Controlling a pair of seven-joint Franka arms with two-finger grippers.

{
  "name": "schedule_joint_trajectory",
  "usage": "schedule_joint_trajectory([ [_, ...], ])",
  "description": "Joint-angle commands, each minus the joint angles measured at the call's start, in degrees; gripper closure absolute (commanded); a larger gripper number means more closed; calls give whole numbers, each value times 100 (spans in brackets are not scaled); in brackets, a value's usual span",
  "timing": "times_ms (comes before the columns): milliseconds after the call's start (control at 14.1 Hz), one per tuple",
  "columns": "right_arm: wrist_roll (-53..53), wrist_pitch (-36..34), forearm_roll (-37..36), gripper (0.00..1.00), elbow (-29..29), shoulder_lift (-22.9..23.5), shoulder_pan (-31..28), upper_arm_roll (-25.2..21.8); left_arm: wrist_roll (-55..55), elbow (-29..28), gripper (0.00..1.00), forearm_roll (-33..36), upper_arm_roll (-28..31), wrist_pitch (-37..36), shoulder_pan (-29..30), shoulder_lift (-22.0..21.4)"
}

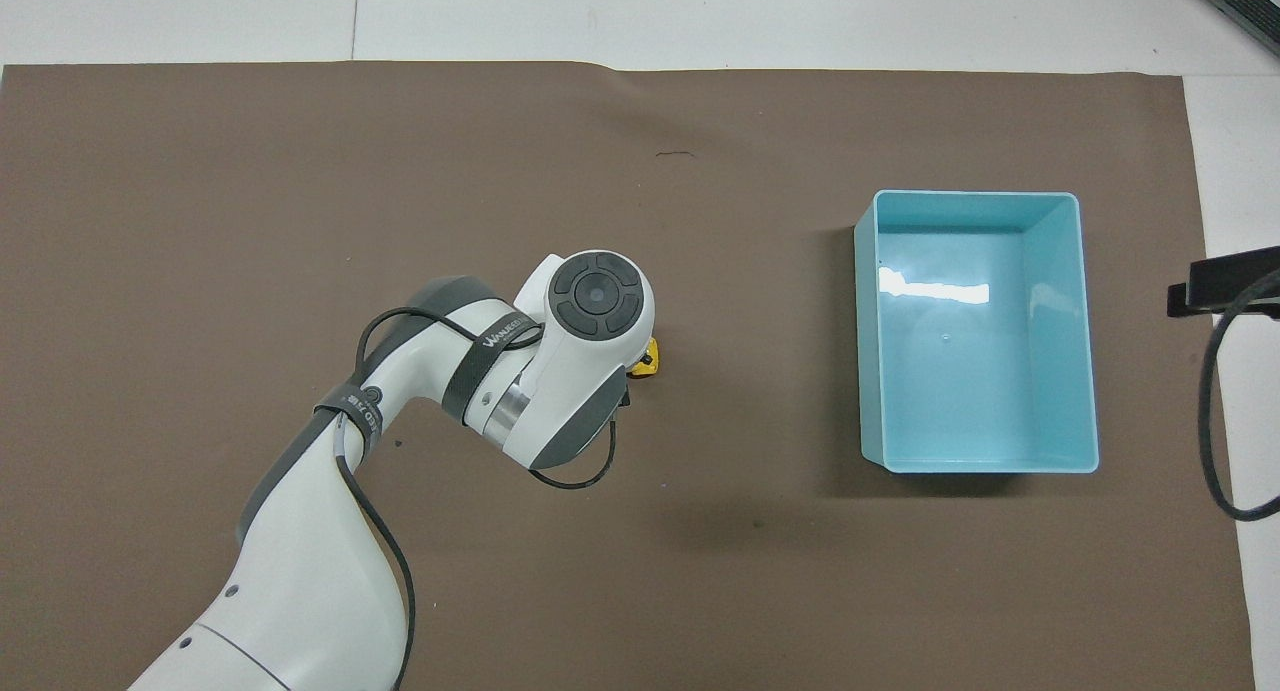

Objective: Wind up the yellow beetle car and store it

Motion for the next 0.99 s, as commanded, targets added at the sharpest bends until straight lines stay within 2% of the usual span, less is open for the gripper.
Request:
schedule_joint_trajectory([
  [0,93,-73,58,0,-28,-61,-43,17,-91,-145,79,152,68,204,-64,-14],
  [921,93,-73,58,0,-28,-61,-43,17,409,-408,79,152,130,-156,200,-119],
])
